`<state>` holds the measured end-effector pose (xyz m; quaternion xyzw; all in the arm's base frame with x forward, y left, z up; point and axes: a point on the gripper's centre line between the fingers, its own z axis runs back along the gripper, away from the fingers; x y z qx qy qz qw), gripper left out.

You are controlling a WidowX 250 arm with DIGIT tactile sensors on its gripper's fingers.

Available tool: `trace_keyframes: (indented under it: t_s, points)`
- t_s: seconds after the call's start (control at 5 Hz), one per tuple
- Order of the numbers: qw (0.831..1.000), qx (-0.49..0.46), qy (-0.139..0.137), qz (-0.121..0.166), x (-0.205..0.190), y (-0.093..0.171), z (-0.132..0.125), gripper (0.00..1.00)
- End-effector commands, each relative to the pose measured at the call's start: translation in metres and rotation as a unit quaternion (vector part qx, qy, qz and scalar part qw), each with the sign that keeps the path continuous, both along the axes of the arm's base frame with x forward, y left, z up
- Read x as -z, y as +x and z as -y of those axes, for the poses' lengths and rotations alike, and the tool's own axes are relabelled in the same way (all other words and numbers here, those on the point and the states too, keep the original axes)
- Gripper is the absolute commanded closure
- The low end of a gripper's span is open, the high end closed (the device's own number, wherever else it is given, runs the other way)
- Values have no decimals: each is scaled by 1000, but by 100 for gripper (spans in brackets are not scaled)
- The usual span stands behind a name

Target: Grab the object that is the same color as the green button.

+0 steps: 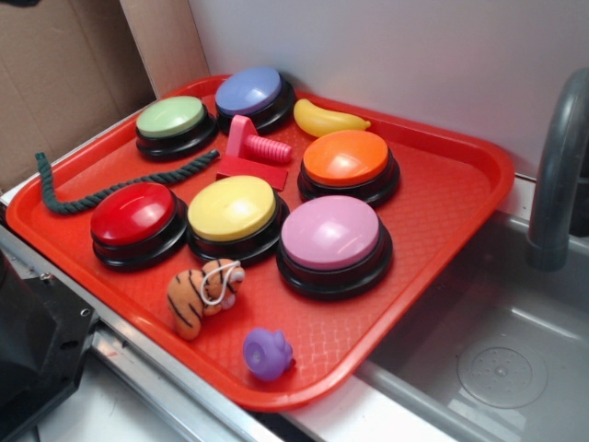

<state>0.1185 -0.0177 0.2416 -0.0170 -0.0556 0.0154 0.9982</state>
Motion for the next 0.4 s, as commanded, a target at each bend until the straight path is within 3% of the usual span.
trace_keyframes:
  t_s: [0.0, 0.2]
  points:
    - [1000, 0, 0, 0, 0, 0, 0, 0]
    - [995, -85, -39, 25, 13, 7, -22, 0]
